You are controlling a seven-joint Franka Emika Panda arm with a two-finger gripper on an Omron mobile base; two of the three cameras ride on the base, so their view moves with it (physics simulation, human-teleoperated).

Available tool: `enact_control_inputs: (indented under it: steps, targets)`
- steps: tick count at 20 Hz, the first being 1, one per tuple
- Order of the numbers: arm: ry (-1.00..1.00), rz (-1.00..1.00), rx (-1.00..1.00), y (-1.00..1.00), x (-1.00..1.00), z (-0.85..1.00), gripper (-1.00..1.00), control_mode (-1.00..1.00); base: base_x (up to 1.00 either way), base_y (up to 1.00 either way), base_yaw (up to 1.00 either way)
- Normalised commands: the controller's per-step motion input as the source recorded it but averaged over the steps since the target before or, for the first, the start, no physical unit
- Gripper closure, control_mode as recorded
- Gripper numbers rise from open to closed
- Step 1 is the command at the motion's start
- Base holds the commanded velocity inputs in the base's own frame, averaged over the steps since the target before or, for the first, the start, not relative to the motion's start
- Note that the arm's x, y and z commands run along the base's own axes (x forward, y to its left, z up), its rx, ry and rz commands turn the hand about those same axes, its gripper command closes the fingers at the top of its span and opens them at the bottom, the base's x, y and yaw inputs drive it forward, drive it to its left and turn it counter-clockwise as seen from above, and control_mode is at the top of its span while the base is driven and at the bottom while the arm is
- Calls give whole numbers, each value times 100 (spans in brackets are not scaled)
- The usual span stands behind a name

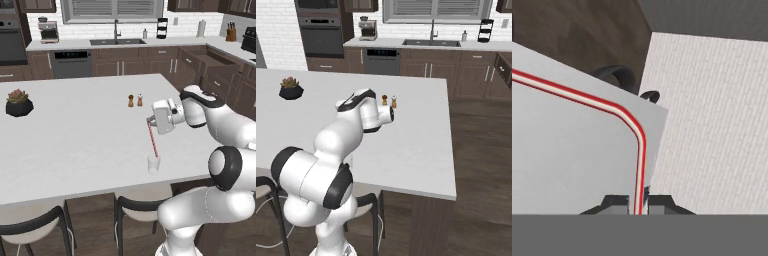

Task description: Take a straw from the drawer in front and place it inside the glass cup on the dining counter.

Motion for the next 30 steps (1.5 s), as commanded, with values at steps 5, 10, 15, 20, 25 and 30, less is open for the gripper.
enact_control_inputs:
  steps: [5,10,15,20,25,30]
  targets:
    - [-46,6,0,-4,-26,-2,100,-100,0,0,0]
    - [-40,0,7,-20,-47,0,100,-100,0,0,0]
    - [-29,0,20,-32,-10,-11,100,-100,0,0,0]
    - [-17,0,15,-37,1,-57,100,-100,0,0,0]
    - [-14,1,0,-26,8,-68,100,-100,0,0,0]
    - [-28,3,3,-14,10,-32,100,-100,0,0,0]
